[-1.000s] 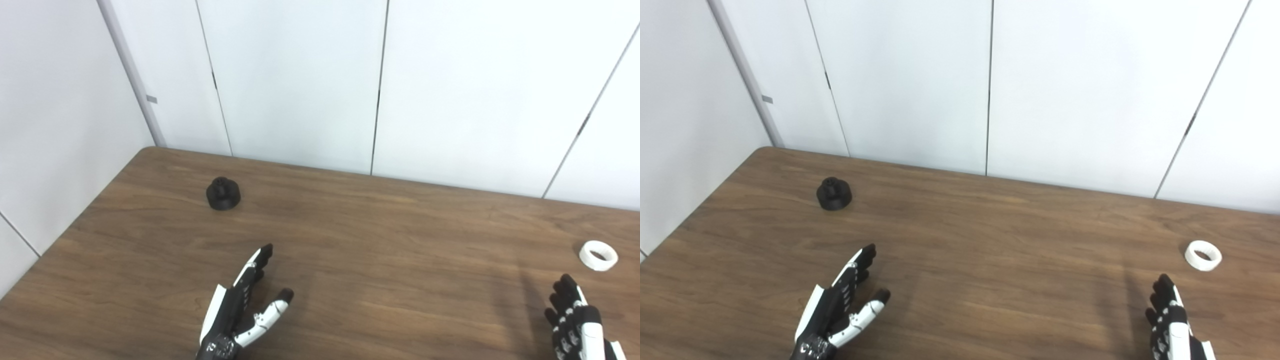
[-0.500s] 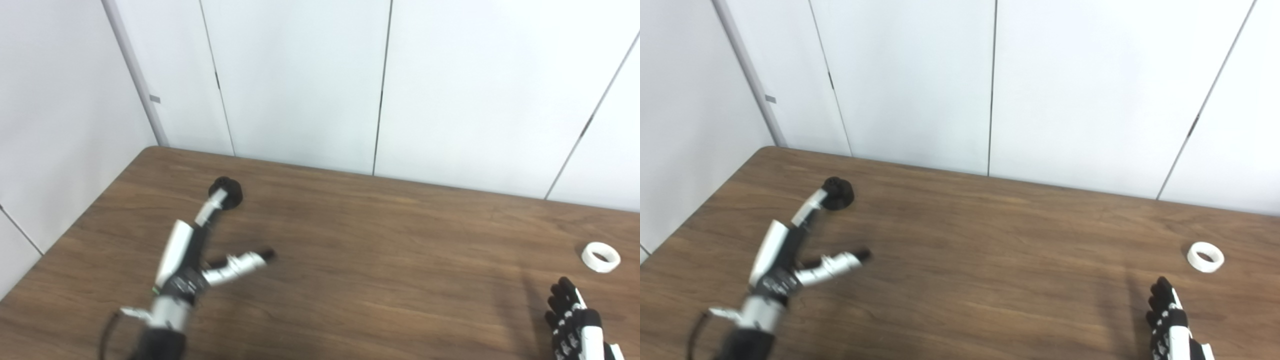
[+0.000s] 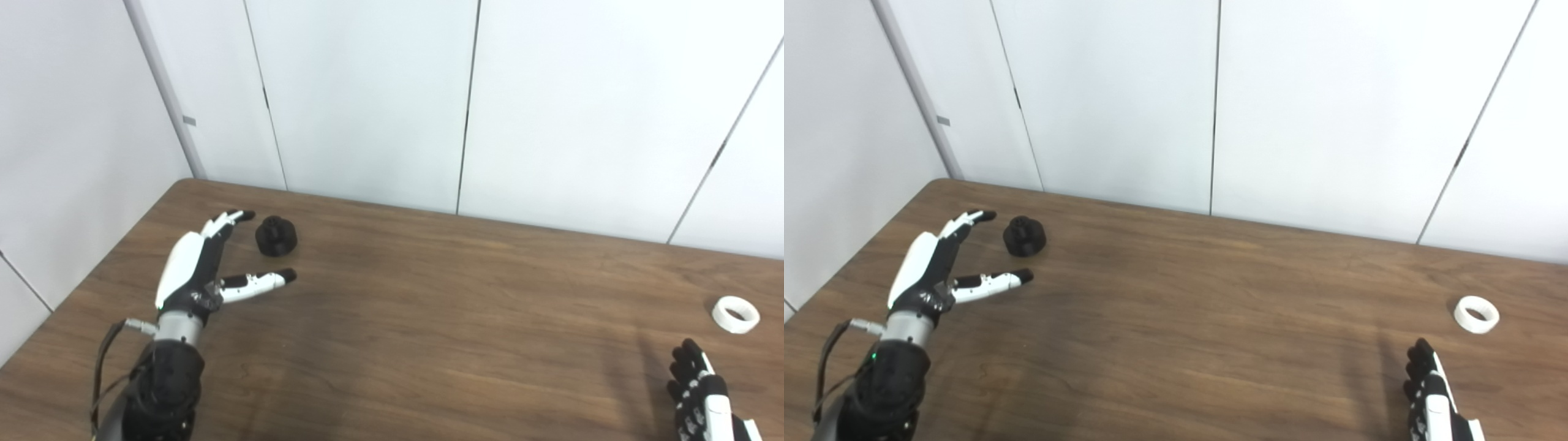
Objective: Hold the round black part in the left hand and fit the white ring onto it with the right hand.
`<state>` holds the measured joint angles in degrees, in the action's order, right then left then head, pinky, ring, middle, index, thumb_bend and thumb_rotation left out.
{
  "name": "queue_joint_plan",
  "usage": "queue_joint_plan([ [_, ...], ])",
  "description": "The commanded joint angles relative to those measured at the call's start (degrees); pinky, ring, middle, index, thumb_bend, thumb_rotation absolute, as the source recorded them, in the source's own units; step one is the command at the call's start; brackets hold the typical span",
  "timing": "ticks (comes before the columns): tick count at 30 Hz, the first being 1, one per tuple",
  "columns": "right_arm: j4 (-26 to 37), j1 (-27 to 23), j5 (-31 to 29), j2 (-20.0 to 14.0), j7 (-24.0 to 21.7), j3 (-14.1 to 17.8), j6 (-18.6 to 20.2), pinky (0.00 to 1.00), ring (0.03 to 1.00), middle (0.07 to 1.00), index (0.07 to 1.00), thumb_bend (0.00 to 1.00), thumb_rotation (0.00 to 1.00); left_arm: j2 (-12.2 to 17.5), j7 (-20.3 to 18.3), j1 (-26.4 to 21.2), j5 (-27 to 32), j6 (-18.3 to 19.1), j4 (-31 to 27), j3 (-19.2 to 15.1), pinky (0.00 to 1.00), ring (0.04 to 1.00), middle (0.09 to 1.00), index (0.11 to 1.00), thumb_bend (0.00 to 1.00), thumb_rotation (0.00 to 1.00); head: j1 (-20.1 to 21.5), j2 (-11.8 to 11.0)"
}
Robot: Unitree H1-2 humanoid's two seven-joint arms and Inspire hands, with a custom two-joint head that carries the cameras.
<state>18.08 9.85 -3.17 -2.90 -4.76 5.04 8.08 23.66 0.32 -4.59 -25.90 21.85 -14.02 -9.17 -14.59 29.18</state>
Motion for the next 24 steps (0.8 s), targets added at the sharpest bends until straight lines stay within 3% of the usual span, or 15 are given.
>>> queue_joint_plan([
  [1, 1.6, 2.8, 0.2, -0.4, 0.0, -0.6, -1.4, 1.00, 0.995, 0.974, 0.978, 0.46, 1.00, 2.0, 1.9, -2.6, -1.6, -1.8, 2.0, -0.3, 1.00, 1.000, 0.962, 0.872, 0.98, 0.34, 0.0, 0.0],
  [6, 1.8, 2.9, 0.2, -0.6, -0.2, -0.7, -1.0, 1.00, 1.000, 0.981, 0.986, 0.45, 1.00, 3.8, 3.0, -5.4, -3.1, -2.7, 9.5, 0.4, 1.00, 1.000, 0.962, 0.866, 0.98, 0.35, 0.0, 0.0],
  [14, 1.5, 2.7, 0.3, -0.8, -0.3, -0.7, -1.0, 1.00, 1.000, 0.979, 0.985, 0.44, 1.00, 3.9, 6.5, -10.3, -3.6, -4.8, 20.6, 1.9, 1.00, 1.000, 0.959, 0.845, 0.99, 0.35, 0.1, -0.1],
  [24, 2.4, 2.7, 0.3, -0.5, -0.1, -0.9, -0.2, 1.00, 1.000, 0.983, 0.987, 0.41, 1.00, 3.8, 5.7, -17.1, -2.3, -3.5, 29.9, 3.6, 1.00, 1.000, 0.976, 0.863, 1.00, 0.38, 0.5, 0.0],
])
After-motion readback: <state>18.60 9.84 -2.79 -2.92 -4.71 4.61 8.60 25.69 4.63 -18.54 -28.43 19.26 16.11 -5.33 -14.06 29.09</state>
